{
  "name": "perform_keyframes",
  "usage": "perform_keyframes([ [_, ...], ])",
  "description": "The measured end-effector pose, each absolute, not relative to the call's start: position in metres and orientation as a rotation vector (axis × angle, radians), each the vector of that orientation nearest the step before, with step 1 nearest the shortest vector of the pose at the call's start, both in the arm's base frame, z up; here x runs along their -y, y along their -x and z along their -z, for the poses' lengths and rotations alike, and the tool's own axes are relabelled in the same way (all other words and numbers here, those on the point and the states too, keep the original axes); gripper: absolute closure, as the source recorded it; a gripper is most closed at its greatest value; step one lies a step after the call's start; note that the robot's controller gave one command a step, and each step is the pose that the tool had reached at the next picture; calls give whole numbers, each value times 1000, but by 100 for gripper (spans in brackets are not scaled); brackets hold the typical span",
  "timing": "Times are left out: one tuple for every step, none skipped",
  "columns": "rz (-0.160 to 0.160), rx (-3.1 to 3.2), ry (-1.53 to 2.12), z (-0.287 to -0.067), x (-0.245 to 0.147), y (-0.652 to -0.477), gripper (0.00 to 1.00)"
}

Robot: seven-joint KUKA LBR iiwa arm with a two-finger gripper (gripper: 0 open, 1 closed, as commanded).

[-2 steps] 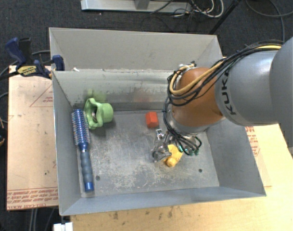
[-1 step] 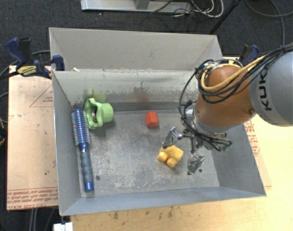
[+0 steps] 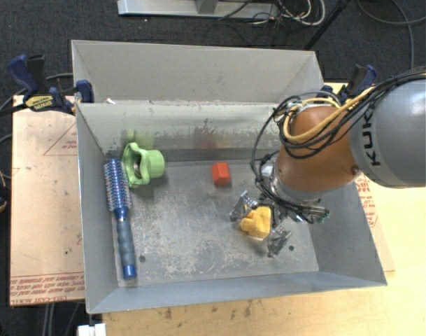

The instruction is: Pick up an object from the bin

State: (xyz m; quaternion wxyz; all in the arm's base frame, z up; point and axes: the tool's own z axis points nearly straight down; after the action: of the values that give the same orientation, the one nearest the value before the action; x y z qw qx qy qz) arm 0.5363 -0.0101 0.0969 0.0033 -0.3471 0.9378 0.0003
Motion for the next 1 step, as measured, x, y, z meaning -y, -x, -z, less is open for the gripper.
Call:
perform_keyframes([
  [-1, -2820, 1377, -74, 46, -609, 0],
])
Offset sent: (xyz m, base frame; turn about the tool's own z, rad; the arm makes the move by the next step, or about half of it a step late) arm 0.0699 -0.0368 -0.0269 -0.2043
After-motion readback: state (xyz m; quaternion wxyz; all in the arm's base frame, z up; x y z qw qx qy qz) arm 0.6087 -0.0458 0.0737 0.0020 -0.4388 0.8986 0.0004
